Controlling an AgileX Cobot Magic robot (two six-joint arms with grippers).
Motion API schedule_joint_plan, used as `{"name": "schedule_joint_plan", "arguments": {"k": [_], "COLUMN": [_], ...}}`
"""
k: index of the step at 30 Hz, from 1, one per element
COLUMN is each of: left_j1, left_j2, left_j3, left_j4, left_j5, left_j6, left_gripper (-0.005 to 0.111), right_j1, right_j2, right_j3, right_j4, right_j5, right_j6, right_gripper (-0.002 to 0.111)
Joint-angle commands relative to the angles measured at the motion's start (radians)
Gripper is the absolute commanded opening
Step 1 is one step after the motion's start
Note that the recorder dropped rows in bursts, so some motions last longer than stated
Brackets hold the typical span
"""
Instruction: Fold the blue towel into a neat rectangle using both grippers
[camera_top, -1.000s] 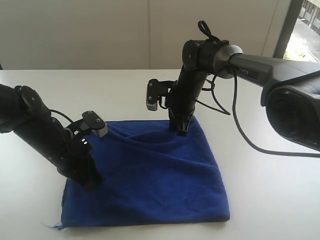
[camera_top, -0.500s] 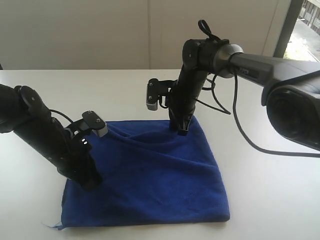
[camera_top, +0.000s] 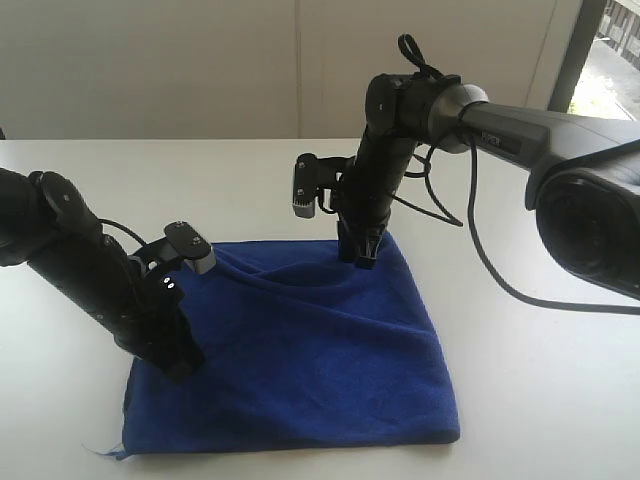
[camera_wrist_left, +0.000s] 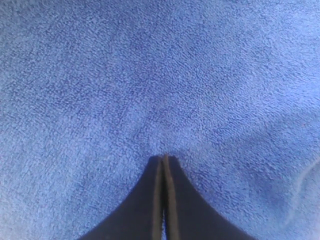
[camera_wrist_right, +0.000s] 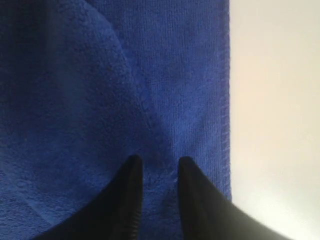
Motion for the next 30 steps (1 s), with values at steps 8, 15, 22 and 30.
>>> {"name": "schedule_joint_plan", "arguments": {"k": [8,15,22,30], "left_j1": [-0.001,-0.001,-0.001,-0.001], "left_j2": [-0.004,-0.004,-0.004,-0.004], "left_j3": [0.011,0.011,0.011,0.011], "left_j4": [0.004,0.004,0.004,0.004], "left_j5": [0.016,0.016,0.016,0.016], "left_j6": [-0.001,-0.001,-0.001,-0.001], "left_gripper": [0.0,0.0,0.0,0.0], "right_j1": [0.001,0.001,0.001,0.001], "right_j2": [0.012,0.014,0.018,0.018], "right_j3": [0.001,0.001,0.001,0.001], "right_j4": [0.023,0.023,0.023,0.023], "right_j5": [0.018,0.018,0.018,0.018], "right_j6": [-0.001,-0.001,-0.001,-0.001], "right_gripper": [0.026,0.02,0.015,0.0]}}
